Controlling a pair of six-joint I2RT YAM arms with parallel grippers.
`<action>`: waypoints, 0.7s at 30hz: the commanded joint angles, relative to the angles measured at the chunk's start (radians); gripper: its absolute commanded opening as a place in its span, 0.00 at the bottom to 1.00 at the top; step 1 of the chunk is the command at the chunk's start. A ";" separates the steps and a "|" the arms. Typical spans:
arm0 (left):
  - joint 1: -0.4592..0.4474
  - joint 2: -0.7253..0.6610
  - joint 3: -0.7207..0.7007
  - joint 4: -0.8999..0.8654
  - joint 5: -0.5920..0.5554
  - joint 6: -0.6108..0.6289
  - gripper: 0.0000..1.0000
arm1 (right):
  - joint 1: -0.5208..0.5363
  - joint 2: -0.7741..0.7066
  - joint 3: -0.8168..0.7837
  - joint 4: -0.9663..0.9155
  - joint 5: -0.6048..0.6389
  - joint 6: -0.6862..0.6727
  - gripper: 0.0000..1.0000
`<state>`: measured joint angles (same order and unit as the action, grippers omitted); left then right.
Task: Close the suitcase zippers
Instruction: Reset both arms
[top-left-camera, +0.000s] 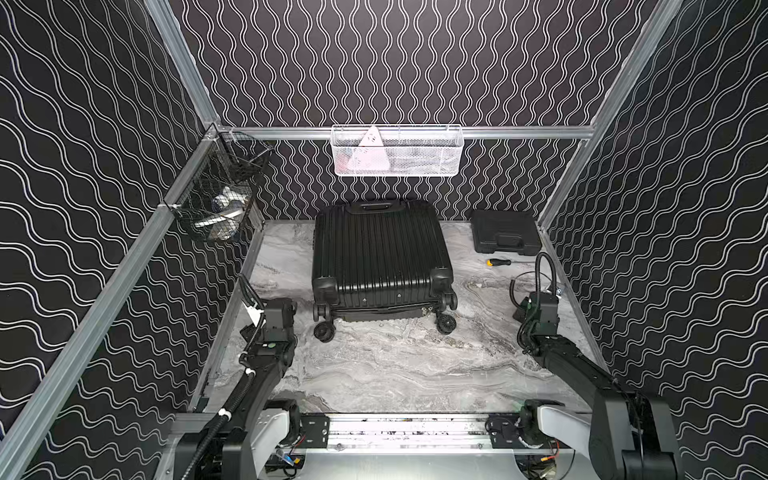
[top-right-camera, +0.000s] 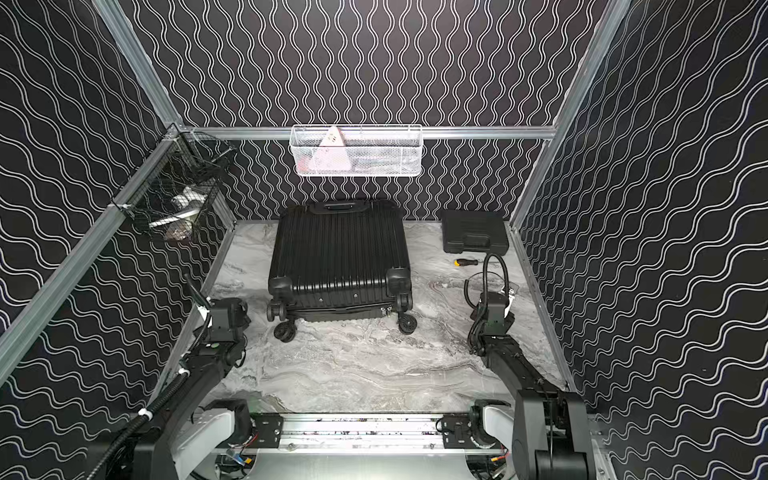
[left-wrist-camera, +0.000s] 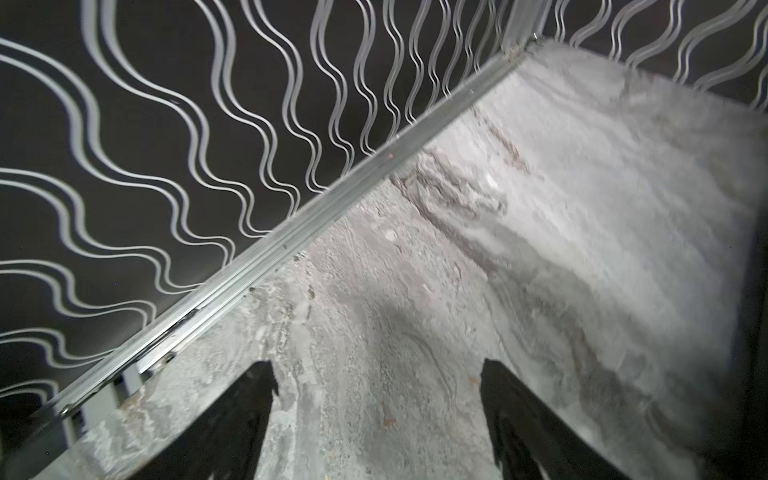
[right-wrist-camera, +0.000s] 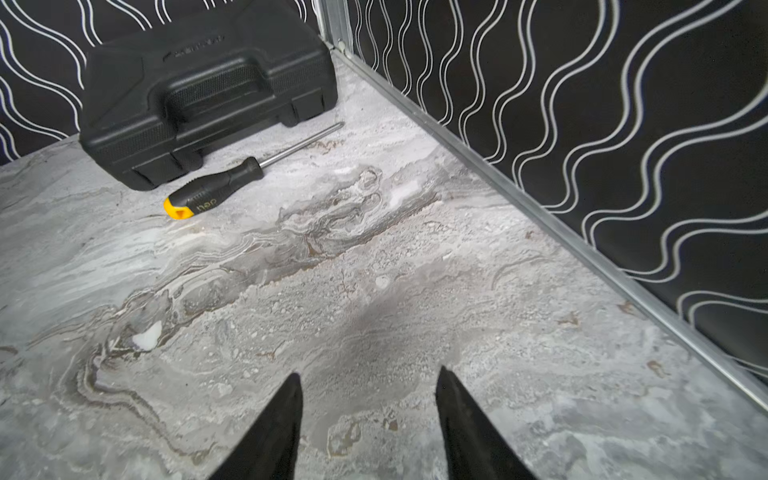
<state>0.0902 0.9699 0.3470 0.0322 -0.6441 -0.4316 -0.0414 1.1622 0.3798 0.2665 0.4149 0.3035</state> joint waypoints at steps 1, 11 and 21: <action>0.002 0.037 -0.059 0.277 0.085 0.113 0.86 | -0.013 0.025 -0.008 0.107 -0.072 0.006 0.55; 0.002 0.229 -0.132 0.719 0.485 0.296 0.99 | -0.044 0.131 -0.047 0.332 -0.197 -0.040 0.58; 0.002 0.440 -0.151 1.072 0.652 0.321 0.99 | -0.046 0.261 -0.064 0.606 -0.288 -0.100 0.60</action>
<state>0.0940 1.3739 0.2081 0.8955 -0.1013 -0.1528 -0.0868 1.4033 0.3206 0.7181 0.1661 0.2470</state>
